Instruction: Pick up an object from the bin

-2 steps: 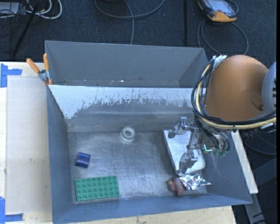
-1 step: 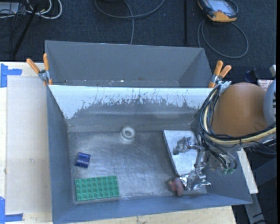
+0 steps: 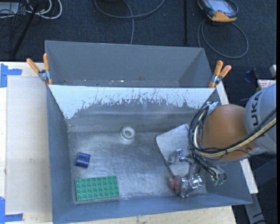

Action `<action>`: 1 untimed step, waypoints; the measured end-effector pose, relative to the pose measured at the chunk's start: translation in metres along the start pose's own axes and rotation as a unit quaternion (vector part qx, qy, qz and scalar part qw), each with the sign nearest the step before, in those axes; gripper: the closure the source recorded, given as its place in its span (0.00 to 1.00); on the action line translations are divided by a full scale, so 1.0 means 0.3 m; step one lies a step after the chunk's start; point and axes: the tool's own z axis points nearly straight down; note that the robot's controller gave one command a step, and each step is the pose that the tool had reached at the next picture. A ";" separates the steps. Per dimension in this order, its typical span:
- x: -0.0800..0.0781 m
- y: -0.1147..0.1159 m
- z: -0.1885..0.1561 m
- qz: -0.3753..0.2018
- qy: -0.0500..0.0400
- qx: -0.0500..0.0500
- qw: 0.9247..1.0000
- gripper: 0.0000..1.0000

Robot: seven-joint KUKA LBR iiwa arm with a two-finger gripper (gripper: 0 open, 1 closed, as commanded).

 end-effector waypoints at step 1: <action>0.003 0.000 -0.007 0.000 0.002 0.000 1.000 1.00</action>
Offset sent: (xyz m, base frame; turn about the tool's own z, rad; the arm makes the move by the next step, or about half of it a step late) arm 0.0000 0.0000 0.0000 0.0000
